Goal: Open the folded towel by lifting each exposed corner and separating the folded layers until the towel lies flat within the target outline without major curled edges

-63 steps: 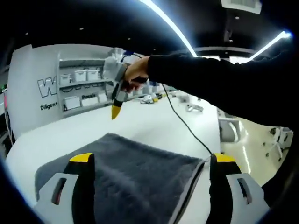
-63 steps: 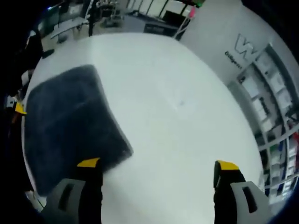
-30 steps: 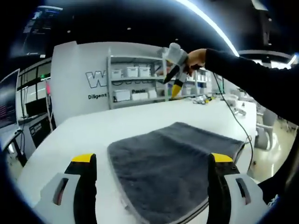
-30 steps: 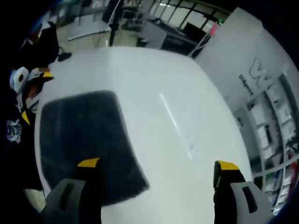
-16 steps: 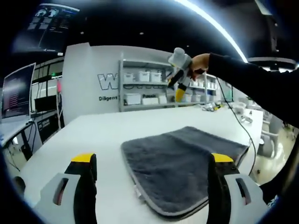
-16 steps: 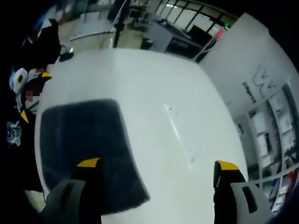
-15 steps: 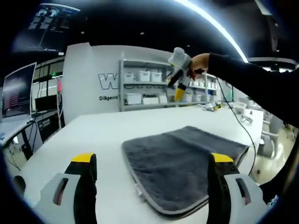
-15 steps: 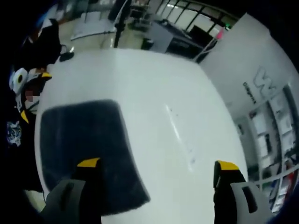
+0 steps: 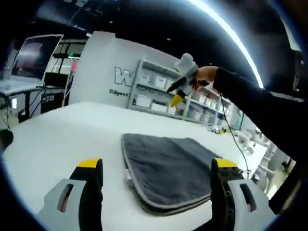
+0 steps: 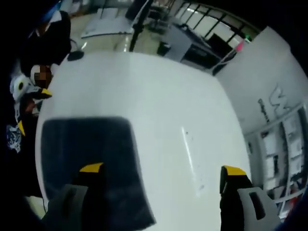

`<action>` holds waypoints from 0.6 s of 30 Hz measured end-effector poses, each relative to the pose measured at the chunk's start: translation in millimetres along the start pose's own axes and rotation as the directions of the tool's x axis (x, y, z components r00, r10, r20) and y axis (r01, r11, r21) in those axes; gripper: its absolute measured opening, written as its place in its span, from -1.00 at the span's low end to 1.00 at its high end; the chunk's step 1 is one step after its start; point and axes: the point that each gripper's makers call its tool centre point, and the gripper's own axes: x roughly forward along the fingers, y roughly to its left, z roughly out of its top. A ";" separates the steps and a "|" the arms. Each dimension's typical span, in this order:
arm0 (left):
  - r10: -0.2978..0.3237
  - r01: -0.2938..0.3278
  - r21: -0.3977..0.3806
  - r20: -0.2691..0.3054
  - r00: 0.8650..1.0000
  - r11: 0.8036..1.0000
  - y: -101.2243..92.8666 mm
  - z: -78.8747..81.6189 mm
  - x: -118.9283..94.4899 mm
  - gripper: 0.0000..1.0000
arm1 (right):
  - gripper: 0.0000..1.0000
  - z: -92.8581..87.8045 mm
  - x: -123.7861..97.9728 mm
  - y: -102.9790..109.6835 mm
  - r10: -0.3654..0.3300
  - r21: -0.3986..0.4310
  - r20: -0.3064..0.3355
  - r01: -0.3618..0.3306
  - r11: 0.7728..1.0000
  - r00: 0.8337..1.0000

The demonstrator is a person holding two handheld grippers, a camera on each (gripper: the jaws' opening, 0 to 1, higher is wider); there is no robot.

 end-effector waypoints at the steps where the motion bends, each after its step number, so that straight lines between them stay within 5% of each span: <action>1: -0.012 0.011 -0.049 -0.008 1.000 0.999 -0.4 -2.8 -0.5 0.77 | 0.99 3.0 0.1 1.0 0.001 -0.007 0.000 -0.001 1.000 1.000; 8: -0.041 0.034 -0.206 -0.026 0.999 0.978 -2.5 -13.4 -3.6 0.70 | 0.99 16.7 -0.2 3.9 0.002 -0.036 0.007 -0.002 0.999 1.000; 10: -0.066 0.070 -0.367 0.021 0.998 0.928 -7.1 -10.6 -5.3 0.72 | 0.99 19.5 0.9 4.0 0.000 -0.042 0.006 0.000 0.999 1.000; 12: -0.080 0.076 -0.456 0.010 0.997 0.887 -10.1 -17.4 -7.9 0.78 | 0.99 22.1 2.6 5.4 0.002 -0.049 0.006 -0.001 0.999 1.000; 16: -0.092 0.074 -0.501 -0.010 0.996 0.862 -16.3 -24.5 -8.9 0.82 | 0.99 23.5 6.1 8.3 0.005 -0.061 0.000 -0.005 0.998 1.000; 18: -0.089 0.075 -0.562 0.001 0.996 0.824 -16.9 -24.8 -8.9 0.81 | 0.99 24.8 8.1 9.7 0.006 -0.062 -0.001 -0.006 0.998 1.000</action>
